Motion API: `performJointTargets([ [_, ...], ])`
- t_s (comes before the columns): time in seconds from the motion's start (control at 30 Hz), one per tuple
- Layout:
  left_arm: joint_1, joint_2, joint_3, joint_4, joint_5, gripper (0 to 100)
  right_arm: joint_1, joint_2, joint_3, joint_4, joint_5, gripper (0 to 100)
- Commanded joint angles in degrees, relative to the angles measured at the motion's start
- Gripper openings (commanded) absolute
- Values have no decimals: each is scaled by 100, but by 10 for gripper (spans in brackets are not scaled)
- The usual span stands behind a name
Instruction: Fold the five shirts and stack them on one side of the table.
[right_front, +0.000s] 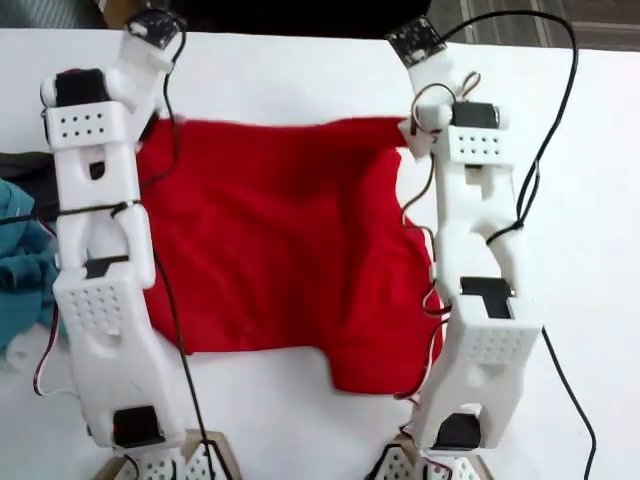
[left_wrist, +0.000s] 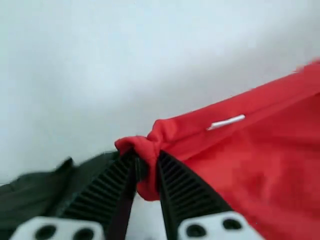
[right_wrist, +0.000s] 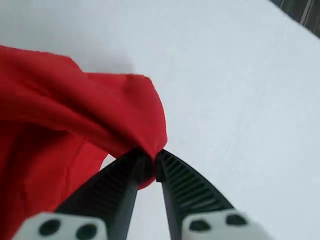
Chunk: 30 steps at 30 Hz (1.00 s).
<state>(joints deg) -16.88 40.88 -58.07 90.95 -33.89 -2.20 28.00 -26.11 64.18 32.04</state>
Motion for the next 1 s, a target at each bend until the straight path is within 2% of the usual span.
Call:
performJointTargets([
  [0.0, -53, -62, -277, 914, -237, 24, 66, -92, -360, 673, 9, 20],
  [0.07, -158, -88, -189, 1152, -185, 24, 145, -198, -378, 919, 9, 20],
  [0.27, -668, -132, 207, 1160, -220, 24, 119, -1051, -246, 1938, 141, 20],
  [0.4, -853, -695, 1209, 1160, -360, 24, 84, -1938, 422, 2325, 193, 20],
  [0.73, -738, -3534, 4901, 677, -571, 24, 163, -4514, 3376, 2105, 818, 20],
  [0.97, -738, -4589, 7371, -782, -809, 24, 163, -5244, 5037, 1059, 897, 20],
])
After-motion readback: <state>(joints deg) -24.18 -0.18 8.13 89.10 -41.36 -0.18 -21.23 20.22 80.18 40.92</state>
